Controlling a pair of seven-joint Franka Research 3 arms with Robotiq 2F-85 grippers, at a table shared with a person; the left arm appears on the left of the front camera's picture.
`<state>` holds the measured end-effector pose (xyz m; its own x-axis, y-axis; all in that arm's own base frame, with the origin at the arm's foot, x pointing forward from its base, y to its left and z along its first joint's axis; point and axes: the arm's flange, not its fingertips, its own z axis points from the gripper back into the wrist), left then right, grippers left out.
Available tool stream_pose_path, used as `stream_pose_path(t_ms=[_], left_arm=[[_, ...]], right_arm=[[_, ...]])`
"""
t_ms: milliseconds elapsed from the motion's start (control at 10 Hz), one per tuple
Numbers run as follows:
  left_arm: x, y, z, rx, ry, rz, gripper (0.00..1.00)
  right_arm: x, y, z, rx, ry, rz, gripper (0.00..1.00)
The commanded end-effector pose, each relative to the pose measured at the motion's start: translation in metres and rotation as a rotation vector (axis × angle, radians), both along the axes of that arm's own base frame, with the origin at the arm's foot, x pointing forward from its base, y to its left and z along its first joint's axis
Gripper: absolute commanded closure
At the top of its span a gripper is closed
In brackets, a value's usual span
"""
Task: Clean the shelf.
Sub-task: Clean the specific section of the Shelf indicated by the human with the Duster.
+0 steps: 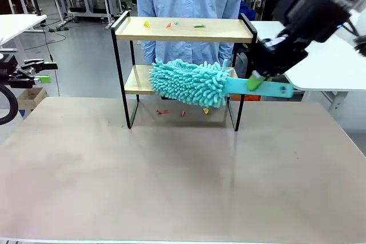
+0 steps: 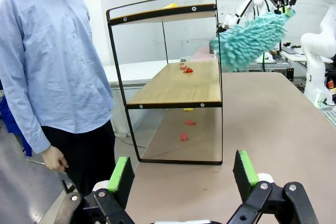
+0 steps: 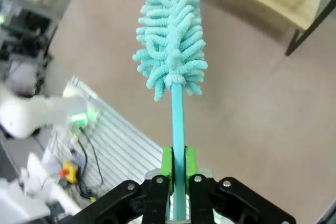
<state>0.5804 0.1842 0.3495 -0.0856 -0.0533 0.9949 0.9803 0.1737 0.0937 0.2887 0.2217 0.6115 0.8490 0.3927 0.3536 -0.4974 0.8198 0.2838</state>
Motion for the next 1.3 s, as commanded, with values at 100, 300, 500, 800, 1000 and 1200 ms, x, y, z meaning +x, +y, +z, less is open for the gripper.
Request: stream_pose_path(t_ms=[100, 300, 500, 800, 1000, 1200], left_arm=[[0.000, -0.001, 0.003, 0.003, -0.011, -0.001, 0.00], [0.000, -0.001, 0.003, 0.003, -0.011, -0.001, 0.00], [0.000, -0.001, 0.003, 0.003, -0.011, -0.001, 0.00], [0.000, -0.001, 0.003, 0.003, -0.011, -0.001, 0.00], [0.000, -0.001, 0.003, 0.003, -0.011, -0.001, 0.00], [0.000, -0.001, 0.003, 0.003, -0.011, -0.001, 0.00]], right_arm=[[0.000, 0.000, 0.000, 0.000, 0.000, 0.000, 0.88], [0.000, 0.000, 0.000, 0.000, 0.000, 0.000, 0.88], [-0.001, 0.003, -0.006, 0.007, -0.004, -0.002, 0.88], [0.012, 0.090, -0.020, -0.215, -0.288, -0.258, 0.88], [0.027, 0.129, -0.038, -0.211, -0.291, -0.304, 0.88], [0.049, 0.166, -0.060, -0.250, -0.311, -0.350, 0.88]])
